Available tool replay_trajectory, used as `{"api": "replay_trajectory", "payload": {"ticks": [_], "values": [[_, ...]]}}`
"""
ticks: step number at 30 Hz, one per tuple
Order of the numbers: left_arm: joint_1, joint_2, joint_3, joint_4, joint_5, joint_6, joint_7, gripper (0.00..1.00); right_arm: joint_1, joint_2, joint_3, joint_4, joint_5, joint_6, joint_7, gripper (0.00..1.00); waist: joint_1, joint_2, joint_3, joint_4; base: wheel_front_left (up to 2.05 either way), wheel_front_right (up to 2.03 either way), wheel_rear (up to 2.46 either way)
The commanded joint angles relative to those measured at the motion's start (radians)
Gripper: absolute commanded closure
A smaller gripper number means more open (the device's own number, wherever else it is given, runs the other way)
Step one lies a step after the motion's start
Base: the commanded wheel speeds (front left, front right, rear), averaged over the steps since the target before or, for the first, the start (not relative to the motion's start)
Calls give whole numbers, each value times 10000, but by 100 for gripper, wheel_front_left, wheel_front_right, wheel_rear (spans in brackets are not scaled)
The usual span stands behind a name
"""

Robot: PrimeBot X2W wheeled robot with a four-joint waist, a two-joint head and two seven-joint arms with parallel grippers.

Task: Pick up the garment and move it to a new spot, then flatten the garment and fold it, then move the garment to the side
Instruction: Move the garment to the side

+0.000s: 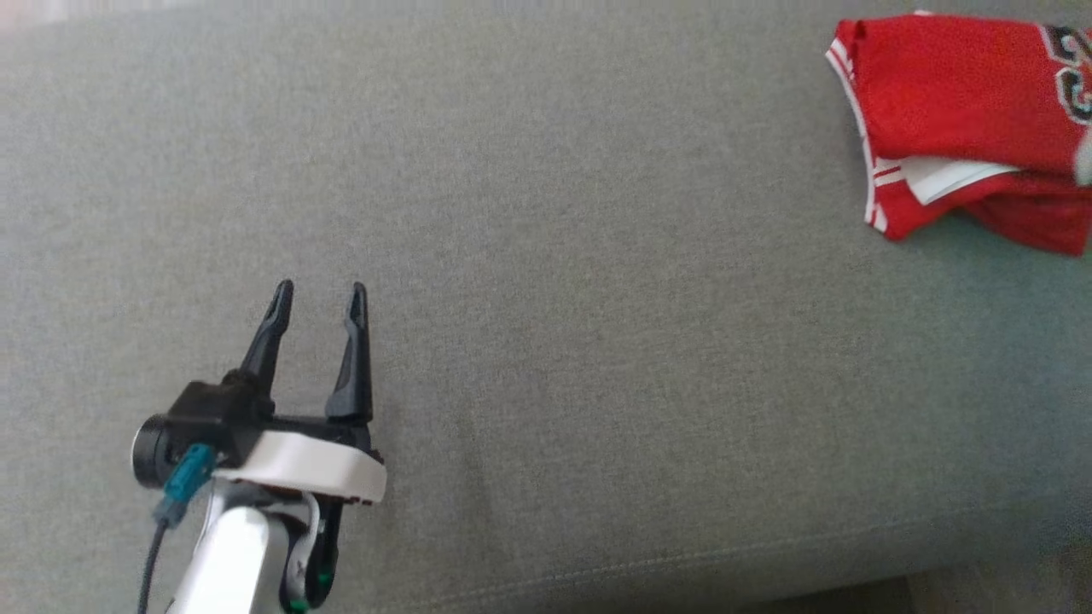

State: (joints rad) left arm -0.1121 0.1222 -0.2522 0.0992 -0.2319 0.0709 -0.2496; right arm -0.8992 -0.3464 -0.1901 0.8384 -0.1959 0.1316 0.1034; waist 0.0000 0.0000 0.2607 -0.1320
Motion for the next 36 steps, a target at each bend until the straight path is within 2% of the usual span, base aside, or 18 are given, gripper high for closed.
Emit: {"api": "replay_trajectory", "payload": {"ticks": [1, 10, 16, 19, 24, 27, 32, 36], "values": [[-103, 22, 446, -316, -149, 75, -122, 0, 158, 171, 266, -308, 206, -9, -280, 0, 0, 0, -397, -19, 0, 0, 0], [267, -236, 1026, -234, -480, 365, -122, 0, 1415, 1411, 1150, -1137, 1424, -9, -1399, 0, 0, 0, -1641, 107, 0, 0, 0], [780, -357, 1244, -198, -263, 596, -122, 0, 3171, 2372, 1521, -2528, 2582, -9, -2041, 0, 0, 0, -2449, 284, 0, 0, 0], [1038, -403, 1167, -85, -186, 558, -122, 0, 4195, 2731, 1638, -3409, 2992, -9, -2278, 0, 0, 0, -2707, 423, 0, 0, 0], [1325, -479, 1070, 197, -217, 561, -122, 0, 5860, 2945, 1701, -4991, 2869, -9, -2592, 0, 0, 0, -2886, 757, 0, 0, 0], [1399, -514, 976, 343, -254, 559, -122, 0, 6836, 2956, 2060, -5691, 3343, -9, -2687, 0, 0, 0, -2938, 967, 0, 0, 0], [1477, -536, 917, 427, -285, 578, -122, 0, 8030, 2959, 2556, -6478, 3822, -9, -2776, 0, 0, 0, -2958, 1144, 0, 0, 0], [1545, -557, 917, 427, -309, 619, -122, 0, 8909, 2960, 2563, -6796, 4187, -9, -2964, 0, 0, 0, -2976, 1294, 0, 0, 0]]}}
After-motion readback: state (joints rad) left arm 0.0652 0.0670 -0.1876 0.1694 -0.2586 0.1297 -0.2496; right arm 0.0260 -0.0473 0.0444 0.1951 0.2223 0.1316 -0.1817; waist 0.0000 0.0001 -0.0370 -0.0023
